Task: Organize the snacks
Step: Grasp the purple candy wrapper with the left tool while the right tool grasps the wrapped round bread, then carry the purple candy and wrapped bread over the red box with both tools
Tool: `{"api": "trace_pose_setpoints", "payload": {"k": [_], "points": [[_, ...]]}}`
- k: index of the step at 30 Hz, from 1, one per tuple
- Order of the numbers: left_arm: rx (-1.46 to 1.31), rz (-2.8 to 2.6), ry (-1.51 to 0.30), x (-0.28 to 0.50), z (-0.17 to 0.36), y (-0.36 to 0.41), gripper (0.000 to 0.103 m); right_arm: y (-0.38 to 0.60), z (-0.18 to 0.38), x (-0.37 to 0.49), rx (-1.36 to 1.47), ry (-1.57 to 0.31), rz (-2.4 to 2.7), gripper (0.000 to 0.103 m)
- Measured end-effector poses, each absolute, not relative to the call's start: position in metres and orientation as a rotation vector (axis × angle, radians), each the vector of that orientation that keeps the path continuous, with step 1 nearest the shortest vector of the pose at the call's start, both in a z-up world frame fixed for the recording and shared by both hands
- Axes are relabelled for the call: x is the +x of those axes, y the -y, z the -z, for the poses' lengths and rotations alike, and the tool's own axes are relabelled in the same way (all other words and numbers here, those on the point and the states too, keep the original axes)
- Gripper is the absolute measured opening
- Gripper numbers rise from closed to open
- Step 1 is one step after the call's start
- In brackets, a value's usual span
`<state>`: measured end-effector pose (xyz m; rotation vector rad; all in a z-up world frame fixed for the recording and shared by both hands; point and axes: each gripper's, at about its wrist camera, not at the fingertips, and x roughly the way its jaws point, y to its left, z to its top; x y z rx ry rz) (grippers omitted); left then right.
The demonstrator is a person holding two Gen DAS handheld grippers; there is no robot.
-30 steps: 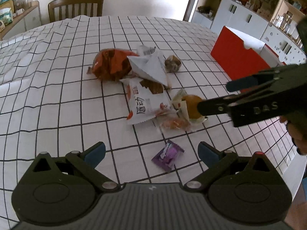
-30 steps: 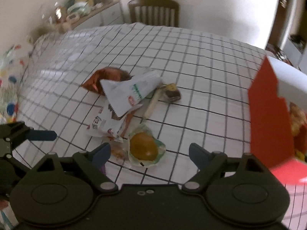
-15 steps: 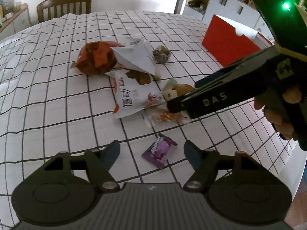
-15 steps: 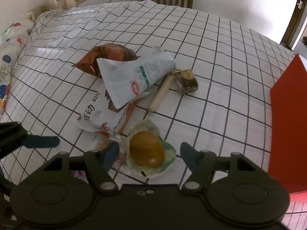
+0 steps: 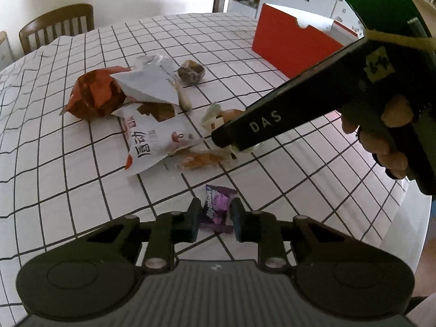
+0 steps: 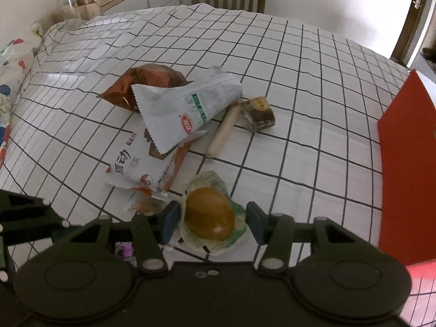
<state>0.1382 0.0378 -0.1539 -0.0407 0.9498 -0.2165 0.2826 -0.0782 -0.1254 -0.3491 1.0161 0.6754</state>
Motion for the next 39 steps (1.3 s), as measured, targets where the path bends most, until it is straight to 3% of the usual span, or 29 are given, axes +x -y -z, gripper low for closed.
{"api": "trace_pose_setpoints", "payload": {"k": [10, 39], "points": [[-0.117, 0.191, -0.955, 0.141, 0.150, -0.044, 0.020, 0.102, 0.116, 0.272, -0.261, -1.011, -0.616, 0.044], [-0.217, 0.181, -0.876, 0.146, 0.079, 0.009, 0.020, 0.197, 0.027, 0.235, -0.173, -0.892, -0.603, 0.043]]}}
